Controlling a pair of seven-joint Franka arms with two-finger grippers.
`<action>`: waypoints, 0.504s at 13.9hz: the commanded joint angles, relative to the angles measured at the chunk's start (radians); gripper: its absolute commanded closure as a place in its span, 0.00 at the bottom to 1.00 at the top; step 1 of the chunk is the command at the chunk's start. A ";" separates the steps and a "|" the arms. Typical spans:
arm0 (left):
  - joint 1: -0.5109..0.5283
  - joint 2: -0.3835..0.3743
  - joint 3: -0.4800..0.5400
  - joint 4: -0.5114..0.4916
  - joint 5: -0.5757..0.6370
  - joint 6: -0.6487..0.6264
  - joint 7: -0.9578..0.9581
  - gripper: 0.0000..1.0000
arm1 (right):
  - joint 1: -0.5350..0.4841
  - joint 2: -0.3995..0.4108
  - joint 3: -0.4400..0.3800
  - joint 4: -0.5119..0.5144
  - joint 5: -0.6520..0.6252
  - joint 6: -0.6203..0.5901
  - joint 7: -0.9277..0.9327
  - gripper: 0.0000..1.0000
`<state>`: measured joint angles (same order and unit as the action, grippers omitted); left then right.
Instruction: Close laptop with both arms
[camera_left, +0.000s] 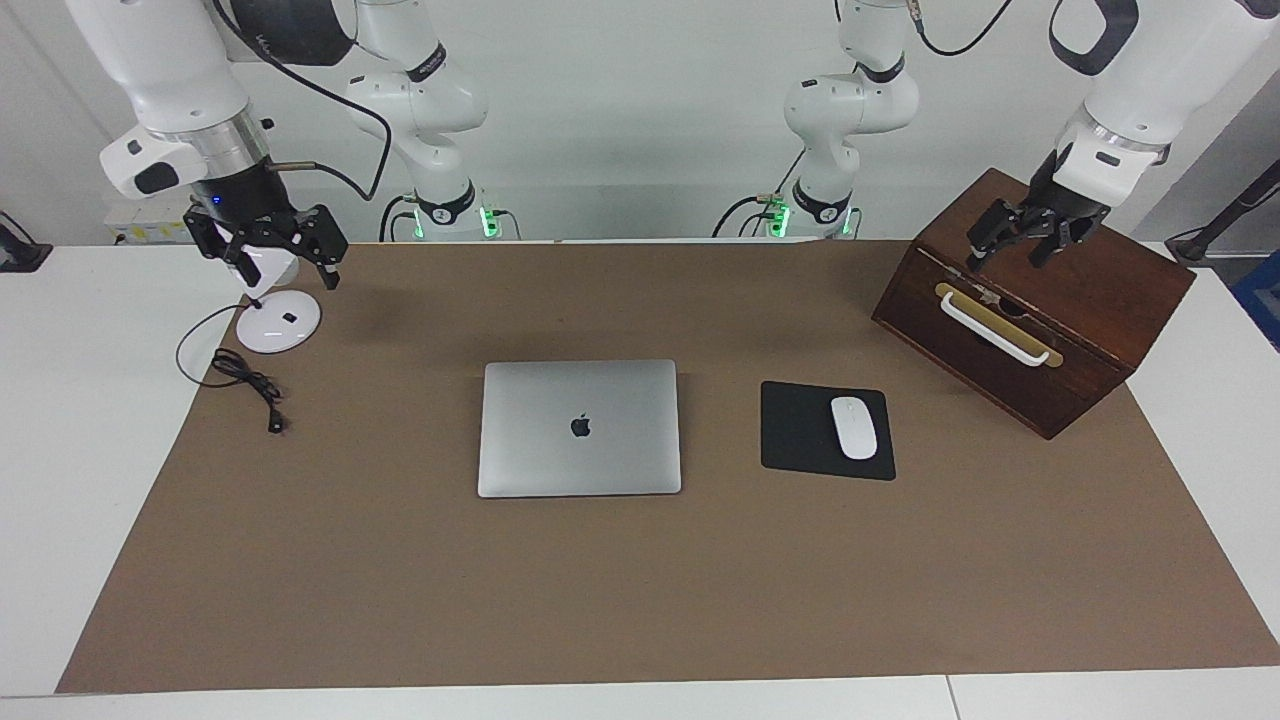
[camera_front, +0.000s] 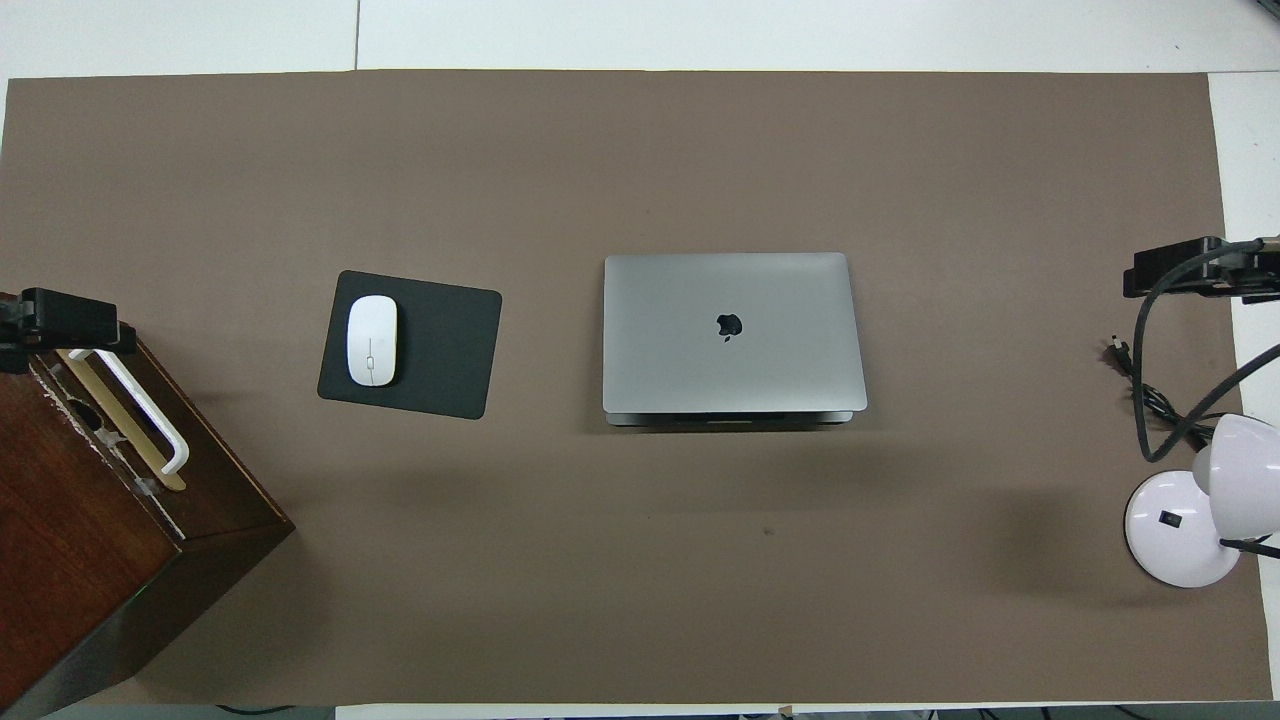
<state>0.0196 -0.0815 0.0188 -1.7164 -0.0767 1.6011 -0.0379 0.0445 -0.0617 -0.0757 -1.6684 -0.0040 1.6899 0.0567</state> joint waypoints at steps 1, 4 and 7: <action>0.011 0.020 -0.010 0.027 0.037 -0.032 0.000 0.00 | -0.014 -0.024 0.005 -0.031 -0.010 0.027 0.021 0.00; -0.009 0.023 -0.020 0.038 0.101 -0.012 0.012 0.00 | -0.014 -0.021 0.005 -0.033 -0.008 0.034 0.021 0.00; -0.015 0.039 -0.020 0.064 0.092 -0.012 0.023 0.00 | -0.011 -0.015 -0.001 -0.031 -0.008 0.030 0.023 0.00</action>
<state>0.0160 -0.0692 -0.0070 -1.7007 -0.0031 1.6003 -0.0313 0.0371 -0.0621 -0.0766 -1.6736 -0.0040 1.6953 0.0573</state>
